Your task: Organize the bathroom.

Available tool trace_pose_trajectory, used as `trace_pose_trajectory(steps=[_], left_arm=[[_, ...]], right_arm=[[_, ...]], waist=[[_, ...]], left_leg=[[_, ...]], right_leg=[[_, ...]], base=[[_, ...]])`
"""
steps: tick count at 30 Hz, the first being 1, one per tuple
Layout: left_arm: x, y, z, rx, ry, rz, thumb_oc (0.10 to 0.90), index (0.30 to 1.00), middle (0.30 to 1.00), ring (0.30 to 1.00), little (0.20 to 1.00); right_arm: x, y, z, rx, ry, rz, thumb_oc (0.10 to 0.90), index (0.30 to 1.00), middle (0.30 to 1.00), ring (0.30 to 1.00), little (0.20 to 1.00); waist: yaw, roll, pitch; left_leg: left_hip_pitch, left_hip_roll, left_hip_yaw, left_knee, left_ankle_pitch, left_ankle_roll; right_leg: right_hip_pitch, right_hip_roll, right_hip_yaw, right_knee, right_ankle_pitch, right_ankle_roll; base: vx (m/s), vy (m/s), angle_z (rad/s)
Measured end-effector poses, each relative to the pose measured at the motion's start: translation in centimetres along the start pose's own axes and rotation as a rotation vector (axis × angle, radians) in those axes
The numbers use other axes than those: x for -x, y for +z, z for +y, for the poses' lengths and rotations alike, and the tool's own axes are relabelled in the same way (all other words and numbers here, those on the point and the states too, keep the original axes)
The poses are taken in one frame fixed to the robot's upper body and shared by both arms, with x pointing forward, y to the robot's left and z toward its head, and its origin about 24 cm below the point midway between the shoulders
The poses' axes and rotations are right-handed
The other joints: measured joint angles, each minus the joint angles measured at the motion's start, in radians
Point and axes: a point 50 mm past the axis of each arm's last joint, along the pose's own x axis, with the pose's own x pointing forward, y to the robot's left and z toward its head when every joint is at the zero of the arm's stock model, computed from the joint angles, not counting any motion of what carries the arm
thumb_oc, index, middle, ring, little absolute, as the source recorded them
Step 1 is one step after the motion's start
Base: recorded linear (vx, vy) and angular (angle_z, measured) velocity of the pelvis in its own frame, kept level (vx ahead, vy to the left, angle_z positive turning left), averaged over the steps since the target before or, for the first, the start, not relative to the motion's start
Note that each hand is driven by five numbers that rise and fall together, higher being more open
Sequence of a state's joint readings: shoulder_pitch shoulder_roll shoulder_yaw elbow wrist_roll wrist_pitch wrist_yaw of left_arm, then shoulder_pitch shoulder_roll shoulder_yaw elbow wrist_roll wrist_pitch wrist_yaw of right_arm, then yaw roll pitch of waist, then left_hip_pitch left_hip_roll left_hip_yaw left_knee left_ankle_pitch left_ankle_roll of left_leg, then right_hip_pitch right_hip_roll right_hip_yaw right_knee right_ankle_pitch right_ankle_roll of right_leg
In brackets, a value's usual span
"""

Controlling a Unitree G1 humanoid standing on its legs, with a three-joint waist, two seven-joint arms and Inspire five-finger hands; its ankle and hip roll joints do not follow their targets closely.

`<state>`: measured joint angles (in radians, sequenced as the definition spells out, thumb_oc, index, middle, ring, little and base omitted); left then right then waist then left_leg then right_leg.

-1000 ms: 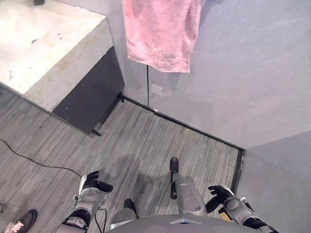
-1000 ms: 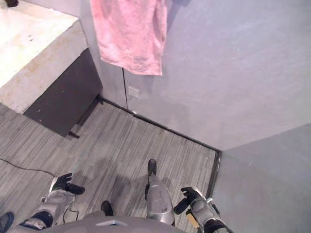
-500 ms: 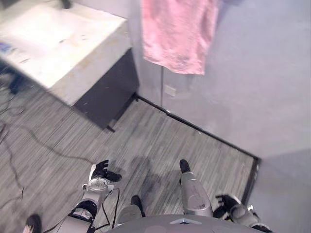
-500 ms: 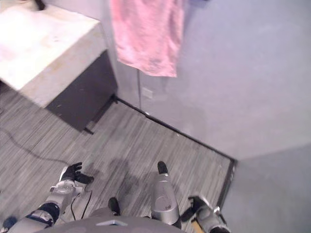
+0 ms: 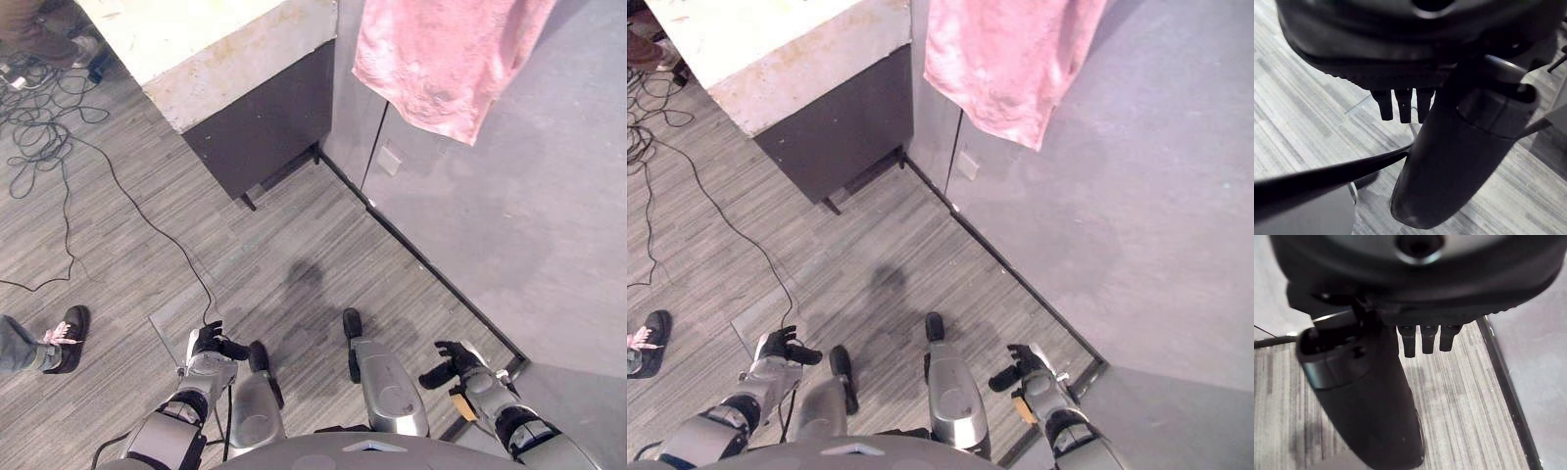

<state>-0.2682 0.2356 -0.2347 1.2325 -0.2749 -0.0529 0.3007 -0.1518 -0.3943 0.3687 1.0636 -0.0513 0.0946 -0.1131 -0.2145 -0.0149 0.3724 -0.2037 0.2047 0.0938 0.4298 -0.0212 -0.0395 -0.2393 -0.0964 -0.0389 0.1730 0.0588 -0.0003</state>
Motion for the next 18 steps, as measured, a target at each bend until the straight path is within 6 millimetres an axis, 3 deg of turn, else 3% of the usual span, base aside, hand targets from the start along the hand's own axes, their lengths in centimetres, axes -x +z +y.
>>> trace_pose_trajectory(steps=[1, 2, 3, 4, 5, 6, 8, 9, 10, 14, 16, 18], left_arm=[[-0.1, 0.3, 0.0, 0.003, 0.008, -0.012, 0.800, 0.900, 0.900, 0.900, 0.900], [-0.1, 0.3, 0.0, 0.003, 0.008, -0.012, 0.800, 0.900, 0.900, 0.900, 0.900], [-0.1, 1.0, -0.1, 0.011, 0.009, -0.037, 0.800, 0.900, 0.900, 0.900, 0.900], [0.1, 3.7, -1.5, -0.005, -0.020, -0.155, 0.800, 0.900, 0.900, 0.900, 0.900], [0.4, 5.5, -1.9, -0.021, -0.042, -0.249, 0.800, 0.900, 0.900, 0.900, 0.900], [0.9, 7.7, -3.6, 0.008, -0.084, -0.322, 0.800, 0.900, 0.900, 0.900, 0.900], [1.2, 6.5, -5.2, 0.015, -0.116, -0.259, 0.800, 0.900, 0.900, 0.900, 0.900], [1.2, 6.0, -5.5, 0.012, -0.117, -0.235, 0.800, 0.900, 0.900, 0.900, 0.900], [1.2, 5.7, -5.3, 0.011, -0.114, -0.231, 0.800, 0.900, 0.900, 0.900, 0.900], [0.7, 3.6, -3.1, 0.026, -0.050, -0.170, 0.800, 0.900, 0.900, 0.900, 0.900], [0.2, 2.0, -1.0, 0.012, 0.003, -0.120, 0.800, 0.900, 0.900, 0.900, 0.900], [0.0, -1.3, 3.1, 0.011, 0.111, -0.019, 0.800, 0.900, 0.900, 0.900, 0.900]], right_arm=[[0.0, -0.7, 0.1, 0.009, 0.000, 0.024, 0.800, 0.900, 0.900, 0.900, 0.900], [0.0, -0.7, 0.1, 0.009, 0.000, 0.024, 0.800, 0.900, 0.900, 0.900, 0.900], [0.2, -1.4, 0.3, 0.009, 0.005, 0.044, 0.800, 0.900, 0.900, 0.900, 0.900], [0.8, -3.7, 1.2, -0.035, 0.044, 0.108, 0.800, 0.900, 0.900, 0.900, 0.900], [1.3, -5.3, 1.9, -0.064, 0.053, 0.157, 0.800, 0.900, 0.900, 0.900, 0.900], [1.0, -5.3, 0.7, -0.039, 0.027, 0.185, 0.800, 0.900, 0.900, 0.900, 0.900], [0.4, -3.9, -1.8, -0.022, -0.035, 0.131, 0.800, 0.900, 0.900, 0.900, 0.900], [0.2, -2.8, -2.2, -0.015, -0.050, 0.084, 0.800, 0.900, 0.900, 0.900, 0.900], [0.1, -2.2, -2.1, -0.014, -0.054, 0.063, 0.800, 0.900, 0.900, 0.900, 0.900], [-0.1, 0.3, -1.9, -0.028, -0.043, -0.015, 0.800, 0.900, 0.900, 0.900, 0.900], [-0.1, 0.6, -1.0, -0.039, -0.012, -0.020, 0.800, 0.900, 0.900, 0.900, 0.900], [0.1, 0.3, 0.8, -0.027, 0.047, -0.010, 0.800, 0.900, 0.900, 0.900, 0.900]], waist=[[-0.027, 0.003, -0.002], [-0.027, 0.003, -0.002], [-0.041, 0.025, -0.016], [-0.041, 0.050, -0.037], [-0.047, 0.028, -0.054], [-0.032, 0.045, -0.039], [-0.066, 0.097, -0.034], [-0.077, 0.105, -0.030], [-0.070, 0.080, -0.028], [-0.060, 0.074, -0.028], [-0.043, 0.056, -0.030], [0.006, 0.005, -0.033]], left_leg=[[-0.013, 0.014, -0.018, 0.122, -0.047, -0.007], [-0.013, 0.014, -0.018, 0.122, -0.047, -0.007], [-0.031, 0.009, -0.020, 0.081, -0.069, -0.016], [-0.025, -0.016, -0.039, -0.120, -0.085, -0.017], [-0.016, -0.052, -0.019, -0.216, -0.081, -0.093], [-0.047, -0.062, 0.030, -0.187, -0.079, -0.034], [-0.001, -0.042, 0.082, -0.143, -0.107, -0.039], [0.050, -0.052, 0.101, -0.195, -0.123, -0.104], [0.074, -0.089, 0.116, -0.208, -0.108, -0.074], [0.085, -0.130, 0.126, -0.213, -0.095, -0.030], [0.084, -0.141, 0.124, -0.208, -0.090, -0.022], [0.098, -0.146, 0.151, -0.172, -0.104, -0.007]], right_leg=[[-0.013, -0.004, 0.008, 0.010, 0.008, 0.010], [-0.013, -0.004, 0.008, 0.010, 0.008, 0.010], [-0.065, 0.034, 0.064, 0.069, -0.048, 0.082], [-0.194, 0.062, 0.097, 0.343, -0.134, 0.031], [-0.182, 0.009, 0.120, 0.299, -0.196, 0.017], [-0.215, -0.024, 0.128, 0.259, -0.128, 0.077], [-0.199, -0.051, 0.119, 0.207, -0.083, 0.102], [-0.175, -0.062, 0.120, 0.199, -0.073, 0.116], [-0.158, -0.095, 0.146, 0.180, -0.052, 0.124], [-0.067, -0.109, 0.211, 0.000, -0.041, 0.128], [-0.039, -0.122, 0.214, -0.060, -0.036, 0.136], [-0.035, -0.138, 0.161, -0.089, -0.040, 0.132]], base=[[-0.01, 0.007, -0.10], [-0.26, 0.390, -0.11], [-0.36, 0.617, 0.53], [-0.51, 0.907, 1.13], [-0.35, 0.713, 1.33], [-0.29, 0.626, 0.84], [-0.14, 0.387, 0.24], [-0.06, 0.268, 0.15], [-0.04, 0.221, 0.02], [-0.01, 0.123, 0.00], [0.06, 0.068, 0.01], [0.03, 0.071, -0.56]])
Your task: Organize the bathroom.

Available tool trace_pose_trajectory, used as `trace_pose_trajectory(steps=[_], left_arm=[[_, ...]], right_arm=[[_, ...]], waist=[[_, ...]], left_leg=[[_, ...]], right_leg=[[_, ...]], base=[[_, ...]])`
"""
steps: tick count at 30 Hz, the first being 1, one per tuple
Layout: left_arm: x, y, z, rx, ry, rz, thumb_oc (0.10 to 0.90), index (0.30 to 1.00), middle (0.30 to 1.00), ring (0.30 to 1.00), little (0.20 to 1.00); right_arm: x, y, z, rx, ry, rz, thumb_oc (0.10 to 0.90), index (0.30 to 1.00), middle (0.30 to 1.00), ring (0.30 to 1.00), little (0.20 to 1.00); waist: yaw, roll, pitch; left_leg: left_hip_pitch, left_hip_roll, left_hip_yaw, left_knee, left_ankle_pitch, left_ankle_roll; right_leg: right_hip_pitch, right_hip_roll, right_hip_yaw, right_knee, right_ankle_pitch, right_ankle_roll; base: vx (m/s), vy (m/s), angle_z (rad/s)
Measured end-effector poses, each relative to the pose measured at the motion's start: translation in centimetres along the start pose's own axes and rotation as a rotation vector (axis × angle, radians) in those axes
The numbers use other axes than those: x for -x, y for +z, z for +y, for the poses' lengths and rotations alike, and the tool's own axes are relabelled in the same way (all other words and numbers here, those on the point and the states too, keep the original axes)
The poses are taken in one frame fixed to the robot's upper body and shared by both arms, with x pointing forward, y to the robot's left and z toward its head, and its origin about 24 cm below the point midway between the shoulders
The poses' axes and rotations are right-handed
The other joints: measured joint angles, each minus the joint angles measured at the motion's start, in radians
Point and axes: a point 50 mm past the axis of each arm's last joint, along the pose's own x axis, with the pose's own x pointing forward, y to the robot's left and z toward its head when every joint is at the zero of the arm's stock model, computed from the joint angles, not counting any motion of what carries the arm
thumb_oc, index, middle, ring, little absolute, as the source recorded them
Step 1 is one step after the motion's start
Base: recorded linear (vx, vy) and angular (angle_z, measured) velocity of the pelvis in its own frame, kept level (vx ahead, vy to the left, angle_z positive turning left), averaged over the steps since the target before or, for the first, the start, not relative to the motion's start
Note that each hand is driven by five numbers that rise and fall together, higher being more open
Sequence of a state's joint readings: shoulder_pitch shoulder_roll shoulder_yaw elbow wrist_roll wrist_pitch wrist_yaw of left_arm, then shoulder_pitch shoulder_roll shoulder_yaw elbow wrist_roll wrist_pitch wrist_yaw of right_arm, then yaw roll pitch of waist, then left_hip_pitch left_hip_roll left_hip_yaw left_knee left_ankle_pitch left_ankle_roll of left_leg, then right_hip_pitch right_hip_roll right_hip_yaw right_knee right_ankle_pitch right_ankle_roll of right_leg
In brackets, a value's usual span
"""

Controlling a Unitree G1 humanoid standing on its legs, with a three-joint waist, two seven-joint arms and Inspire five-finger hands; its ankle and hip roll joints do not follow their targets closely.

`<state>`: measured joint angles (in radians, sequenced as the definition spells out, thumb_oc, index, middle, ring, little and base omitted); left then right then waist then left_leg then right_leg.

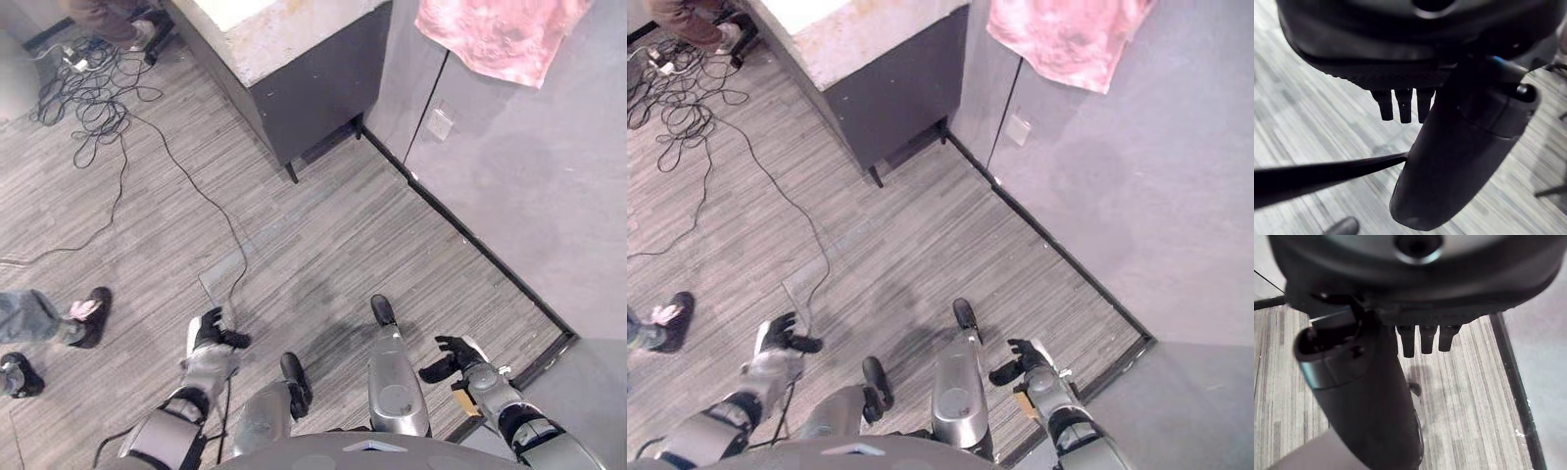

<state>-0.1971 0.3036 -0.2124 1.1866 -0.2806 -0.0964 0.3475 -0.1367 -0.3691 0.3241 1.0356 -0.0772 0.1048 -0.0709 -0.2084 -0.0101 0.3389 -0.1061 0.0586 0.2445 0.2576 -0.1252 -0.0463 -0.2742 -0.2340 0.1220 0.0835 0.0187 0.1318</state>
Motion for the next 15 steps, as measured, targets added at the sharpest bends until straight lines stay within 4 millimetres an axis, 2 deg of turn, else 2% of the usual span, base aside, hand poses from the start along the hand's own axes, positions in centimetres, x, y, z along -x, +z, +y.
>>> trace_pose_trajectory(steps=[1, 2, 4, 5, 6, 7, 8, 10, 11, 13, 14, 15], left_arm=[[0.1, -1.7, 1.5, -0.009, 0.040, 0.052, 0.800, 0.900, 0.900, 0.900, 0.900], [0.3, -3.3, 2.6, -0.022, 0.072, 0.103, 0.800, 0.900, 0.900, 0.900, 0.900], [0.6, -4.9, 4.0, -0.046, 0.104, 0.146, 0.800, 0.900, 0.900, 0.900, 0.900], [0.6, -4.9, 4.4, -0.051, 0.111, 0.142, 0.800, 0.900, 0.900, 0.900, 0.900], [0.5, -4.5, 4.4, -0.050, 0.111, 0.130, 0.800, 0.900, 0.900, 0.900, 0.900], [0.0, -2.3, 3.1, -0.056, 0.073, 0.065, 0.800, 0.900, 0.900, 0.900, 0.900], [-0.1, -1.3, 2.2, -0.042, 0.040, 0.037, 0.800, 0.900, 0.900, 0.900, 0.900], [-0.1, 0.5, 0.1, 0.015, -0.017, -0.001, 0.800, 0.900, 0.900, 0.900, 0.900], [0.1, 0.7, -0.6, 0.030, -0.030, -0.001, 0.800, 0.900, 0.900, 0.900, 0.900], [-0.2, 3.0, -1.6, 0.062, -0.048, -0.053, 0.800, 0.900, 0.900, 0.900, 0.900], [-0.3, 4.0, -1.7, 0.078, -0.047, -0.083, 0.800, 0.900, 0.900, 0.900, 0.900], [-0.3, 4.7, -1.9, 0.094, -0.050, -0.106, 0.800, 0.900, 0.900, 0.900, 0.900]], right_arm=[[0.0, 0.3, 0.3, 0.024, 0.021, -0.013, 0.800, 0.900, 0.900, 0.900, 0.900], [0.1, 0.6, 0.4, 0.035, 0.031, -0.025, 0.800, 0.900, 0.900, 0.900, 0.900], [0.2, 0.4, 0.6, 0.034, 0.049, -0.029, 0.800, 0.900, 0.900, 0.900, 0.900], [0.4, -0.5, 0.9, 0.034, 0.055, -0.005, 0.800, 0.900, 0.900, 0.900, 0.900], [0.5, -1.3, 1.1, 0.033, 0.060, 0.017, 0.800, 0.900, 0.900, 0.900, 0.900], [0.7, -3.7, 1.1, 0.040, 0.039, 0.103, 0.800, 0.900, 0.900, 0.900, 0.900], [0.6, -3.6, 0.4, 0.046, 0.012, 0.120, 0.800, 0.900, 0.900, 0.900, 0.900], [0.4, -3.3, -1.2, 0.058, -0.041, 0.108, 0.800, 0.900, 0.900, 0.900, 0.900], [0.3, -2.9, -1.5, 0.059, -0.058, 0.092, 0.800, 0.900, 0.900, 0.900, 0.900], [-0.1, -1.0, -2.1, 0.063, -0.072, 0.032, 0.800, 0.900, 0.900, 0.900, 0.900], [-0.2, -0.1, -2.3, 0.076, -0.075, 0.009, 0.800, 0.900, 0.900, 0.900, 0.900], [-0.4, 0.8, -2.7, 0.084, -0.085, -0.019, 0.800, 0.900, 0.900, 0.900, 0.900]], waist=[[0.013, -0.017, 0.001], [0.016, -0.022, -0.002], [0.013, 0.002, -0.012], [0.008, 0.006, -0.022], [0.006, 0.000, -0.027], [0.000, -0.020, -0.029], [0.001, -0.007, -0.018], [-0.014, 0.031, 0.015], [-0.021, 0.036, 0.021], [-0.029, 0.025, 0.030], [-0.017, 0.015, 0.040], [-0.001, 0.010, 0.044]], left_leg=[[0.014, 0.027, 0.033, 0.007, -0.014, 0.006], [0.025, 0.051, 0.062, 0.004, -0.019, 0.004], [0.008, 0.109, 0.053, -0.036, -0.007, -0.003], [0.010, 0.110, 0.028, -0.098, 0.027, -0.006], [0.012, 0.106, 0.021, -0.130, 0.062, 0.001], [-0.010, 0.073, -0.026, -0.169, 0.117, -0.043], [-0.025, 0.071, -0.028, -0.167, 0.124, -0.026], [-0.027, 0.075, -0.038, -0.150, 0.130, -0.034], [-0.031, 0.073, -0.052, -0.118, 0.133, -0.039], [-0.097, 0.059, -0.167, 0.090, 0.125, -0.054], [-0.151, 0.056, -0.220, 0.201, 0.132, -0.057], [-0.180, 0.066, -0.245, 0.246, 0.124, -0.054]], right_leg=[[-0.001, 0.002, -0.025, 0.014, -0.022, 0.000], [-0.017, 0.015, -0.053, 0.055, -0.045, 0.012], [-0.094, 0.132, -0.099, 0.282, -0.067, -0.025], [-0.106, 0.191, -0.099, 0.357, -0.097, -0.055], [-0.088, 0.207, -0.104, 0.353, -0.103, -0.065], [-0.051, 0.215, -0.099, 0.286, -0.130, -0.132], [-0.061, 0.213, -0.101, 0.282, -0.121, -0.134], [-0.054, 0.213, -0.115, 0.286, -0.116, -0.138], [-0.044, 0.212, -0.112, 0.287, -0.117, -0.139], [-0.014, 0.220, -0.053, 0.274, -0.126, -0.151], [-0.013, 0.221, -0.034, 0.272, -0.125, -0.163], [-0.012, 0.222, -0.025, 0.263, -0.112, -0.150]], base=[[-0.01, 0.010, -0.93], [-0.01, -0.030, -0.86], [0.00, -0.084, -0.26], [0.00, -0.069, 0.39], [0.01, -0.023, 0.93], [0.02, 0.055, 0.79], [0.05, 0.075, 0.57], [0.06, 0.061, 0.03], [0.07, 0.095, -0.21], [0.06, 0.118, -0.44], [0.06, 0.166, -0.69], [0.09, 0.286, -0.77]])
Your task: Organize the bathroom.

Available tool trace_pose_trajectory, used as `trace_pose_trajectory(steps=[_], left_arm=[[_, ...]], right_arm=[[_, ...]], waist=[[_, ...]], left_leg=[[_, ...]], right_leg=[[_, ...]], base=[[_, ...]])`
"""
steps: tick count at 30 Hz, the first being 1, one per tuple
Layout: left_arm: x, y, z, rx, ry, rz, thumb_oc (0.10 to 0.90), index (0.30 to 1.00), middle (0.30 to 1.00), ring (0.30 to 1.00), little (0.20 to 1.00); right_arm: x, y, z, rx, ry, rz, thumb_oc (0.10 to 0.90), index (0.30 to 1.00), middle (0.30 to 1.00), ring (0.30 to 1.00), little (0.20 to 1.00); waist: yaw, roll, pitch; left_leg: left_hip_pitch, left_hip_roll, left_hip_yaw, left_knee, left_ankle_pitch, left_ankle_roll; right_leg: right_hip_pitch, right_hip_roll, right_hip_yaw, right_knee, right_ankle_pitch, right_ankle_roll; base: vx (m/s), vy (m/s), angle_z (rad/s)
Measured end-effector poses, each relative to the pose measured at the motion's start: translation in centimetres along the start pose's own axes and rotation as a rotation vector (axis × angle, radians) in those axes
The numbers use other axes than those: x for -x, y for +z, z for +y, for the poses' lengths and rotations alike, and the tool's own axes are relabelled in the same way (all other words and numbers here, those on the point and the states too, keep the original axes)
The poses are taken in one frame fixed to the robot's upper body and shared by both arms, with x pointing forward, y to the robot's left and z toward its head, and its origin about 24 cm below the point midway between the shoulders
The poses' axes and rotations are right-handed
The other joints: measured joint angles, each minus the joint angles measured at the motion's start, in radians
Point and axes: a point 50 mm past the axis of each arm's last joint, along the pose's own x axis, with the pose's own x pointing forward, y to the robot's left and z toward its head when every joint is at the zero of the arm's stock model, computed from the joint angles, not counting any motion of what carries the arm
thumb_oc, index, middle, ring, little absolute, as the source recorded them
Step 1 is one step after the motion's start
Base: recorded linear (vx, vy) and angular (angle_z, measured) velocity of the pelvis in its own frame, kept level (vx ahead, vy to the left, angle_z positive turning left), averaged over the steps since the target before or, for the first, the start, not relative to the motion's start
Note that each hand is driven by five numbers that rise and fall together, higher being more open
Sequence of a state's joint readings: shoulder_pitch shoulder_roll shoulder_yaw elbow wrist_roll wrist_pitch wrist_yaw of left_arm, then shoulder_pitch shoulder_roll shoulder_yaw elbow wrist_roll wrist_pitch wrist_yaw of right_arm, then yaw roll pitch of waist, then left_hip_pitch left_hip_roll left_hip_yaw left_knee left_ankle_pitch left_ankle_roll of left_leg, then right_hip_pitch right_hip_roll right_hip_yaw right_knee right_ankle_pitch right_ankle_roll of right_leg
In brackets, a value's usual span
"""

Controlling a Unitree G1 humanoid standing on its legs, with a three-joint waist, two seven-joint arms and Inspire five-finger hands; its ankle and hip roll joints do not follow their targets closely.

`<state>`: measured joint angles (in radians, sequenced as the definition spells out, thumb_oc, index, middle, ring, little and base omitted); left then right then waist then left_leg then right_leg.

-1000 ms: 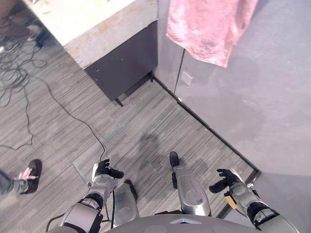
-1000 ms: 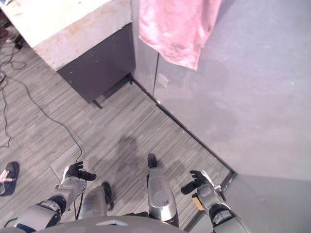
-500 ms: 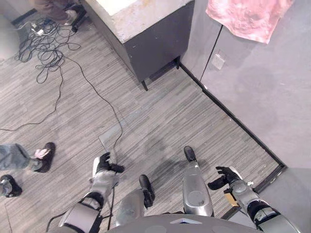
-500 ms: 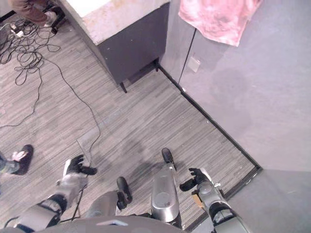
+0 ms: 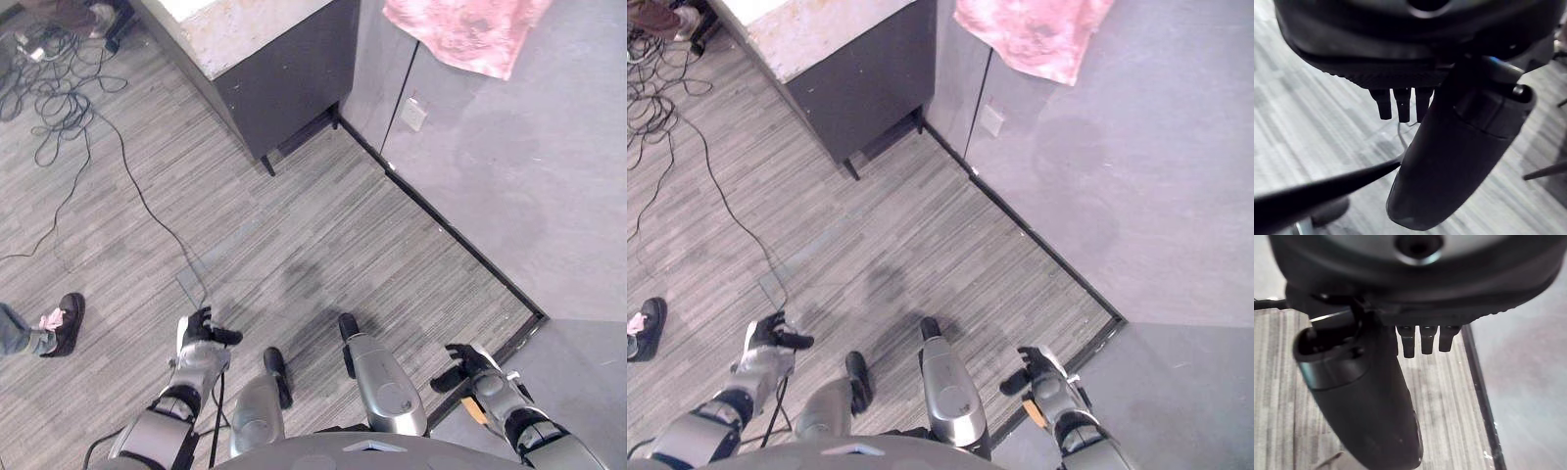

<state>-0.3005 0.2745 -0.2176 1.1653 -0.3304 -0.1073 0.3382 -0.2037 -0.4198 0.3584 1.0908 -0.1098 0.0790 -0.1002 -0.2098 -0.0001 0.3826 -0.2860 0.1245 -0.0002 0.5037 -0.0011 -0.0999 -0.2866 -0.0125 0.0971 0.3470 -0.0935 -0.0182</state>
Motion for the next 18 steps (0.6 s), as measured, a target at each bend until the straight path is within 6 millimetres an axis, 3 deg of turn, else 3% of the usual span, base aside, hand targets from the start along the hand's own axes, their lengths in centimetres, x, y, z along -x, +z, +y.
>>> trace_pose_trajectory(steps=[1, 2, 3, 5, 7, 9, 10, 11, 13, 14, 15, 16, 17, 18], left_arm=[[0.0, 0.3, -0.1, 0.014, -0.002, -0.006, 0.800, 0.900, 0.900, 0.900, 0.900], [0.0, 0.4, -0.3, 0.019, -0.005, -0.011, 0.800, 0.900, 0.900, 0.900, 0.900], [0.0, 0.7, -0.6, 0.013, -0.017, -0.033, 0.800, 0.900, 0.900, 0.900, 0.900], [0.0, 1.6, -1.1, 0.002, -0.033, -0.055, 0.800, 0.900, 0.900, 0.900, 0.900], [0.0, 2.0, -1.7, 0.008, -0.047, -0.065, 0.800, 0.900, 0.900, 0.900, 0.900], [0.2, 1.8, -2.3, 0.009, -0.059, -0.055, 0.800, 0.900, 0.900, 0.900, 0.900], [0.2, 1.4, -2.3, 0.004, -0.060, -0.042, 0.800, 0.900, 0.900, 0.900, 0.900], [0.2, 1.4, -2.3, 0.004, -0.060, -0.042, 0.800, 0.900, 0.900, 0.900, 0.900], [0.2, 0.8, -1.8, -0.002, -0.045, -0.023, 0.800, 0.900, 0.900, 0.900, 0.900], [0.2, 0.8, -1.8, -0.002, -0.045, -0.023, 0.800, 0.900, 0.900, 0.900, 0.900], [0.2, -0.2, -0.8, -0.009, -0.022, 0.006, 0.800, 0.900, 0.900, 0.900, 0.900], [0.3, -1.0, 0.0, -0.003, -0.002, 0.026, 0.800, 0.900, 0.900, 0.900, 0.900], [0.5, -3.0, 2.5, -0.009, 0.077, 0.085, 0.800, 0.900, 0.900, 0.900, 0.900], [0.7, -4.4, 3.9, -0.008, 0.123, 0.127, 0.800, 0.900, 0.900, 0.900, 0.900]], right_arm=[[-0.1, 0.6, -0.2, 0.003, -0.010, -0.021, 0.800, 0.900, 0.900, 0.900, 0.900], [-0.1, 0.7, -0.2, -0.001, -0.018, -0.029, 0.800, 0.900, 0.900, 0.900, 0.900], [0.0, 0.5, -0.2, -0.009, -0.023, -0.021, 0.800, 0.900, 0.900, 0.900, 0.900], [0.0, 0.3, -0.5, -0.012, -0.047, -0.009, 0.800, 0.900, 0.900, 0.900, 0.900], [-0.1, 0.0, -0.9, -0.007, -0.060, 0.007, 0.800, 0.900, 0.900, 0.900, 0.900], [0.0, -0.7, -1.0, -0.011, -0.064, 0.033, 0.800, 0.900, 0.900, 0.900, 0.900], [-0.1, -0.6, -1.3, -0.035, -0.079, 0.032, 0.800, 0.900, 0.900, 0.900, 0.900], [-0.1, -0.6, -1.3, -0.035, -0.079, 0.032, 0.800, 0.900, 0.900, 0.900, 0.900], [0.2, -1.2, -0.9, -0.038, -0.069, 0.031, 0.800, 0.900, 0.900, 0.900, 0.900], [0.2, -1.2, -0.9, -0.038, -0.069, 0.031, 0.800, 0.900, 0.900, 0.900, 0.900], [0.2, -1.2, -0.5, -0.042, -0.045, 0.023, 0.800, 0.900, 0.900, 0.900, 0.900], [0.3, -1.0, -0.3, -0.050, -0.035, 0.014, 0.800, 0.900, 0.900, 0.900, 0.900], [0.2, 0.1, 0.0, -0.019, -0.011, -0.025, 0.800, 0.900, 0.900, 0.900, 0.900], [0.2, 1.2, 0.1, -0.011, 0.002, -0.067, 0.800, 0.900, 0.900, 0.900, 0.900]], waist=[[-0.006, 0.008, -0.002], [-0.018, 0.021, -0.009], [-0.033, 0.039, -0.017], [-0.038, 0.050, -0.012], [-0.038, 0.058, -0.004], [-0.036, 0.057, -0.003], [-0.032, 0.058, 0.002], [-0.032, 0.058, 0.002], [0.013, 0.042, 0.009], [0.013, 0.042, 0.009], [0.038, 0.038, 0.011], [0.052, 0.036, 0.012], [0.084, 0.030, 0.016], [0.104, 0.026, 0.016]], left_leg=[[-0.018, 0.021, -0.007, -0.006, -0.004, 0.000], [-0.015, 0.058, 0.002, -0.097, -0.002, 0.002], [0.004, 0.095, 0.015, -0.272, 0.006, -0.004], [-0.004, 0.104, 0.015, -0.321, 0.023, -0.014], [-0.001, 0.093, 0.001, -0.301, 0.024, -0.012], [0.057, 0.069, 0.060, -0.334, 0.020, 0.015], [0.111, 0.043, 0.095, -0.396, 0.031, -0.008], [0.111, 0.043, 0.095, -0.396, 0.031, -0.008], [0.139, -0.062, 0.139, -0.401, 0.023, 0.050], [0.139, -0.062, 0.139, -0.401, 0.023, 0.050], [0.156, -0.089, 0.145, -0.388, 0.005, 0.070], [0.168, -0.093, 0.160, -0.380, -0.010, 0.080], [0.194, -0.089, 0.206, -0.376, -0.028, 0.089], [0.214, -0.063, 0.258, -0.394, -0.034, 0.093]], right_leg=[[0.006, 0.007, -0.004, -0.012, 0.010, 0.006], [0.010, 0.018, -0.011, -0.024, 0.017, 0.010], [0.005, 0.032, -0.020, -0.037, 0.027, 0.008], [-0.008, 0.031, -0.021, -0.050, 0.037, 0.018], [-0.009, 0.018, -0.018, -0.055, 0.049, 0.027], [-0.009, -0.006, -0.001, -0.052, 0.045, 0.051], [-0.007, -0.030, 0.019, -0.048, 0.044, 0.076], [-0.007, -0.030, 0.019, -0.048, 0.044, 0.076], [0.030, -0.129, 0.049, -0.104, 0.068, 0.130], [0.030, -0.129, 0.049, -0.104, 0.068, 0.130], [0.067, -0.156, 0.045, -0.147, 0.094, 0.155], [0.080, -0.167, 0.039, -0.167, 0.116, 0.152], [0.079, -0.157, -0.033, -0.192, 0.219, 0.131], [0.067, -0.144, -0.083, -0.196, 0.264, 0.114]], base=[[0.08, 0.299, -0.59], [0.06, 0.472, -0.23], [0.04, 0.390, -0.08], [0.04, 0.391, -0.01], [0.10, 0.377, 0.04], [0.14, 0.316, -0.05], [0.12, 0.226, -0.12], [0.12, 0.179, -0.13], [0.19, 0.271, -0.03], [0.14, 0.212, -0.03], [0.07, 0.080, -0.21], [0.14, 0.111, -0.79], [0.18, 0.096, -1.22], [0.19, 0.006, -1.33]])
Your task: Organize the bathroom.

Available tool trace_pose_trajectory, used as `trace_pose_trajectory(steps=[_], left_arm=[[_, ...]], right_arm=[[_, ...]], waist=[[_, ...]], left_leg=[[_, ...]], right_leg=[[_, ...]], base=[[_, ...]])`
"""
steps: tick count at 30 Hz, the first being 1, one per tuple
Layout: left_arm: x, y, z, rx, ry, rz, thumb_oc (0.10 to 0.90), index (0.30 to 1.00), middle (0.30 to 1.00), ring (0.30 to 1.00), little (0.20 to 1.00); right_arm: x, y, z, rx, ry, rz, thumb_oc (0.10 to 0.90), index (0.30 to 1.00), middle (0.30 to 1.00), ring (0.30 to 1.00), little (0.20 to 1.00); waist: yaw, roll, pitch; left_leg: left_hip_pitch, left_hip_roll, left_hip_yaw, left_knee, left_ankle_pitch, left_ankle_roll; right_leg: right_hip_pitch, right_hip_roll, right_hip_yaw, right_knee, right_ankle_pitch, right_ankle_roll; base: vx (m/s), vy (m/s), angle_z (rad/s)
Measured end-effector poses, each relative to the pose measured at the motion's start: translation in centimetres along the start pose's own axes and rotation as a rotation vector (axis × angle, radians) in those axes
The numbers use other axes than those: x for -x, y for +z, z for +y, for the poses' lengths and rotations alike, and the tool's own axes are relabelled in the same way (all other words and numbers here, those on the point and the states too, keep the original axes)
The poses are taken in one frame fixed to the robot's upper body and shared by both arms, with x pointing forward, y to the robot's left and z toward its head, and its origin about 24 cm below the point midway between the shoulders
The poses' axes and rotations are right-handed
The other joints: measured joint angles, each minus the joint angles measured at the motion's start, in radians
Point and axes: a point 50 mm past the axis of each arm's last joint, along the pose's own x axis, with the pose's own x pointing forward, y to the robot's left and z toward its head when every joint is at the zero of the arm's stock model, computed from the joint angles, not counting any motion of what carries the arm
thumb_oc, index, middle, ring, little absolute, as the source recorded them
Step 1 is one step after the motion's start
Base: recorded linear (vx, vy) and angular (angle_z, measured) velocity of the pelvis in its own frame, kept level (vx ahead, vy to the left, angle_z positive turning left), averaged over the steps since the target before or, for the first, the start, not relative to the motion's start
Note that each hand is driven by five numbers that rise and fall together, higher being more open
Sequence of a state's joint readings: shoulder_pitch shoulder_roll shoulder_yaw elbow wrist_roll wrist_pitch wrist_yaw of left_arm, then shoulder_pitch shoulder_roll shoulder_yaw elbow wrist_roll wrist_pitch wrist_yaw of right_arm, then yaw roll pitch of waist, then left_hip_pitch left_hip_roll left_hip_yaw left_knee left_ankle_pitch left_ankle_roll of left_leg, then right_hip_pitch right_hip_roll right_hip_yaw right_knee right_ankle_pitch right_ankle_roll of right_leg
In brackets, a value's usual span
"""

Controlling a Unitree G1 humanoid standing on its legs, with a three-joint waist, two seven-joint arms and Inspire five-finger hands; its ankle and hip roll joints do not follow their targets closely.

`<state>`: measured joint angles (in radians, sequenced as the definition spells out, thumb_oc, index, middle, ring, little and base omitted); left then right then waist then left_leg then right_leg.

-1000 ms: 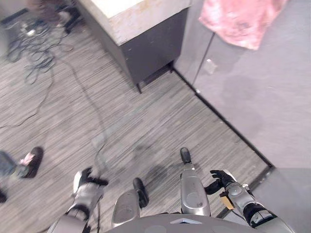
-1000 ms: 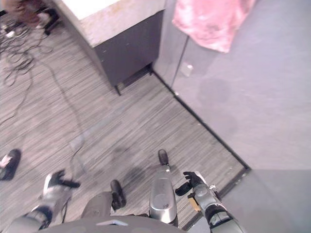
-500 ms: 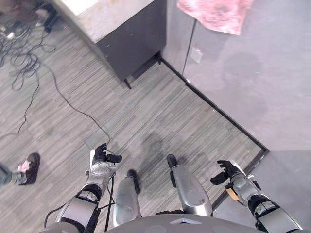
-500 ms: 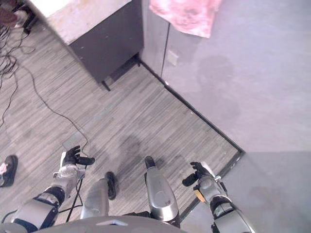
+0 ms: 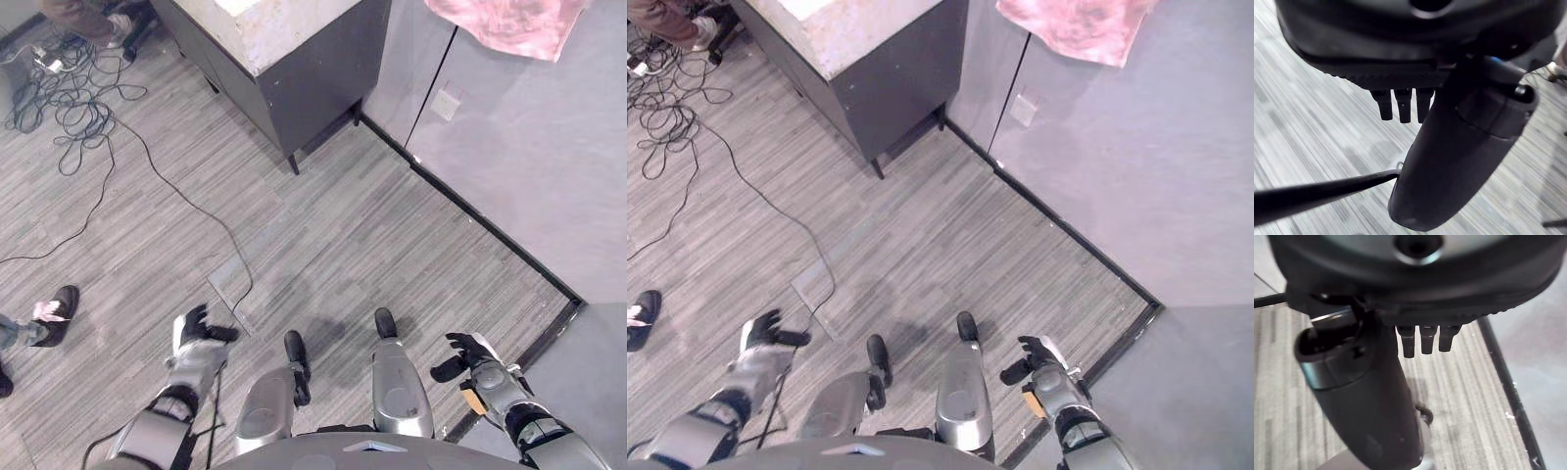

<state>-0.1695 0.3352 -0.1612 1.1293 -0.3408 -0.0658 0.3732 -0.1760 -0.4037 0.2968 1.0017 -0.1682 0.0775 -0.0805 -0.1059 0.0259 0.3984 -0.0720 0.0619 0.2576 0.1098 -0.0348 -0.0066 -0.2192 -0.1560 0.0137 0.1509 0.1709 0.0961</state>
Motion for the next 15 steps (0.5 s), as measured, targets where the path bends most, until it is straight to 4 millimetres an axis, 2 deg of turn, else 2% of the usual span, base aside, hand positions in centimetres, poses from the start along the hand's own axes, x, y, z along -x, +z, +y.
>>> trace_pose_trajectory(steps=[1, 2, 3, 5, 6, 7, 9, 11, 15], left_arm=[[0.0, -1.0, 1.1, 0.000, 0.037, 0.037, 0.800, 0.900, 0.900, 0.900, 0.900], [0.0, -1.5, 1.4, -0.009, 0.050, 0.056, 0.800, 0.900, 0.900, 0.900, 0.900], [-0.1, -1.9, 2.4, -0.031, 0.070, 0.064, 0.800, 0.900, 0.900, 0.900, 0.900], [-0.3, -1.2, 2.7, -0.028, 0.070, 0.043, 0.800, 0.900, 0.900, 0.900, 0.900], [-0.2, -1.2, 2.6, -0.023, 0.061, 0.031, 0.800, 0.900, 0.900, 0.900, 0.900], [0.0, -1.3, 2.2, -0.020, 0.044, 0.028, 0.800, 0.900, 0.900, 0.900, 0.900], [0.2, -1.4, 1.1, -0.016, 0.007, 0.030, 0.800, 0.900, 0.900, 0.900, 0.900], [0.5, -1.2, -0.1, -0.033, -0.029, 0.019, 0.800, 0.900, 0.900, 0.900, 0.900], [0.3, 2.2, -2.2, -0.021, -0.089, -0.083, 0.800, 0.900, 0.900, 0.900, 0.900]], right_arm=[[0.0, 0.5, 0.2, 0.013, 0.011, -0.024, 0.800, 0.900, 0.900, 0.900, 0.900], [0.1, 0.6, 0.3, 0.016, 0.015, -0.032, 0.800, 0.900, 0.900, 0.900, 0.900], [0.1, 0.7, 0.6, 0.033, 0.023, -0.033, 0.800, 0.900, 0.900, 0.900, 0.900], [0.2, -0.2, 1.4, 0.033, 0.051, 0.003, 0.800, 0.900, 0.900, 0.900, 0.900], [0.3, -0.6, 1.7, 0.030, 0.059, 0.020, 0.800, 0.900, 0.900, 0.900, 0.900], [0.3, -0.9, 1.8, 0.030, 0.061, 0.031, 0.800, 0.900, 0.900, 0.900, 0.900], [0.3, -1.1, 1.7, 0.029, 0.053, 0.038, 0.800, 0.900, 0.900, 0.900, 0.900], [0.4, -1.2, 1.7, 0.028, 0.051, 0.042, 0.800, 0.900, 0.900, 0.900, 0.900], [0.4, -1.6, 1.5, -0.009, 0.036, 0.055, 0.800, 0.900, 0.900, 0.900, 0.900]], waist=[[0.008, -0.011, -0.002], [0.005, -0.017, -0.004], [-0.013, -0.024, -0.005], [-0.011, -0.063, 0.002], [-0.004, -0.087, -0.003], [-0.006, -0.088, -0.003], [-0.019, -0.074, -0.001], [-0.049, -0.053, 0.003], [-0.089, -0.011, -0.017]], left_leg=[[0.016, 0.003, 0.022, -0.014, -0.001, 0.002], [0.019, -0.001, 0.021, -0.019, -0.001, 0.003], [0.005, -0.002, -0.005, -0.032, 0.006, 0.011], [0.004, -0.030, -0.003, -0.047, 0.020, 0.026], [0.013, -0.043, 0.016, -0.068, 0.026, 0.024], [0.016, -0.046, 0.019, -0.083, 0.031, 0.021], [0.025, -0.040, 0.015, -0.099, 0.045, 0.016], [0.054, -0.025, 0.004, -0.111, 0.053, 0.001], [0.060, 0.000, -0.007, -0.113, 0.053, -0.013]], right_leg=[[-0.009, -0.002, -0.034, -0.003, 0.005, 0.000], [-0.010, 0.012, -0.040, -0.004, -0.012, 0.006], [-0.015, 0.048, -0.008, -0.013, -0.060, 0.012], [-0.016, 0.045, -0.028, -0.022, -0.067, 0.010], [-0.025, 0.031, -0.070, -0.015, -0.078, -0.007], [-0.026, 0.031, -0.061, -0.023, -0.079, -0.032], [0.002, 0.047, -0.049, -0.071, -0.056, -0.031], [0.054, 0.064, -0.065, -0.123, -0.042, -0.037], [0.066, 0.088, -0.078, -0.116, -0.068, -0.060]], base=[[0.14, -0.019, -0.80], [0.09, -0.013, -0.14], [0.11, 0.001, 0.28], [0.18, -0.009, 0.38], [0.17, -0.010, 0.09], [0.20, -0.022, -0.03], [0.14, -0.034, -0.08], [0.14, -0.083, 0.01], [0.13, -0.086, 0.08]])
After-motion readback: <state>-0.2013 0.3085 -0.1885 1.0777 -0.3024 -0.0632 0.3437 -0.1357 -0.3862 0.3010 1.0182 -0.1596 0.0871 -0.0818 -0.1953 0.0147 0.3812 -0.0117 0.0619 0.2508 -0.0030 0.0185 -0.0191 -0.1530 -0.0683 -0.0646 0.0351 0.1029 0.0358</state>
